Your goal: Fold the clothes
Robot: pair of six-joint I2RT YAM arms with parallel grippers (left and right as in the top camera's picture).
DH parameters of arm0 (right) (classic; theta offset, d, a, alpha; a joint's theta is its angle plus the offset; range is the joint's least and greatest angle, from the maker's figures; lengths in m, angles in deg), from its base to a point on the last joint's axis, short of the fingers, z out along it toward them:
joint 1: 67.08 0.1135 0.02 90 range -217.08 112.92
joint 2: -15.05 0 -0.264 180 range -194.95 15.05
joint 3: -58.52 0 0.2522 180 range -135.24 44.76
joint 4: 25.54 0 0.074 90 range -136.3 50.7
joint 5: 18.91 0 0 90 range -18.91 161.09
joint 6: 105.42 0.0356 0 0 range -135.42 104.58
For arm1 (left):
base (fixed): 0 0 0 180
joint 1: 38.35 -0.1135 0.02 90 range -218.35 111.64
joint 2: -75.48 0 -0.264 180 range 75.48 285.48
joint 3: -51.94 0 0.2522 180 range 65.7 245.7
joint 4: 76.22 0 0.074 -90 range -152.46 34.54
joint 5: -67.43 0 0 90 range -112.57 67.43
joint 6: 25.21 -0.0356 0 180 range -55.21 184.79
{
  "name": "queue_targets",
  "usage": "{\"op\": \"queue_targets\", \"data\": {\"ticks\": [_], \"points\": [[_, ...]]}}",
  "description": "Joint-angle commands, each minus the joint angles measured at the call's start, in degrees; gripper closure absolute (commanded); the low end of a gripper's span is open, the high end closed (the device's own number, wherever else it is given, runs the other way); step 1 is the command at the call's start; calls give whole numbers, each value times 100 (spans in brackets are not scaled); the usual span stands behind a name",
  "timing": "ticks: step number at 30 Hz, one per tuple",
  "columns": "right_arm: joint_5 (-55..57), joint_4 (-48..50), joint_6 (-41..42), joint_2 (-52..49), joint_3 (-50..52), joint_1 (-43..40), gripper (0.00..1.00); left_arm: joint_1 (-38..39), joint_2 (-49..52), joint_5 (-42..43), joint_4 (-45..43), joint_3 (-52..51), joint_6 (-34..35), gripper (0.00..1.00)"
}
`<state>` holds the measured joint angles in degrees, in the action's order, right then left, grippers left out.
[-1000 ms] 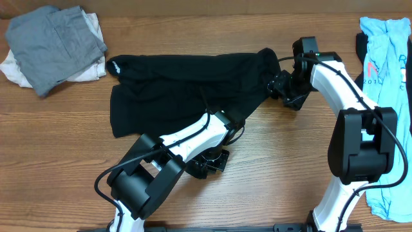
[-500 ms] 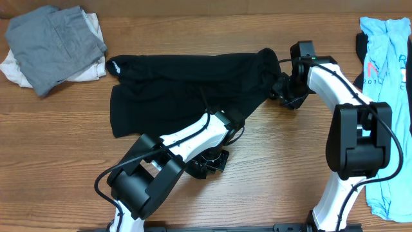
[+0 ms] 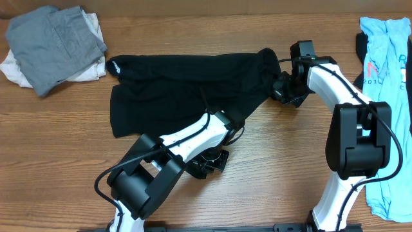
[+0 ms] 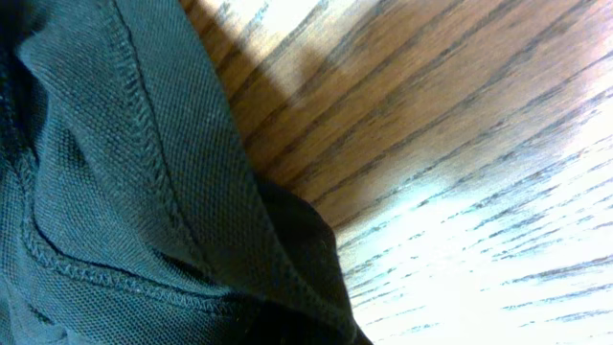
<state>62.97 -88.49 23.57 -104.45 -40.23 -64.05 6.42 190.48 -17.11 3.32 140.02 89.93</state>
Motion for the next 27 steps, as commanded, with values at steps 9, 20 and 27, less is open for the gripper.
{"op": "queue_targets", "data": {"ticks": [9,20,27], "points": [[85,-562,116,256,-350,-339,96,-17,-463,-142,509,229,85,96],[304,-1311,160,1733,-407,-1060,96,-11,-2214,-92,1526,280,442,96],[1003,-2214,798,2162,-407,-1314,96,37,-2507,341,2184,269,723,96]]}}
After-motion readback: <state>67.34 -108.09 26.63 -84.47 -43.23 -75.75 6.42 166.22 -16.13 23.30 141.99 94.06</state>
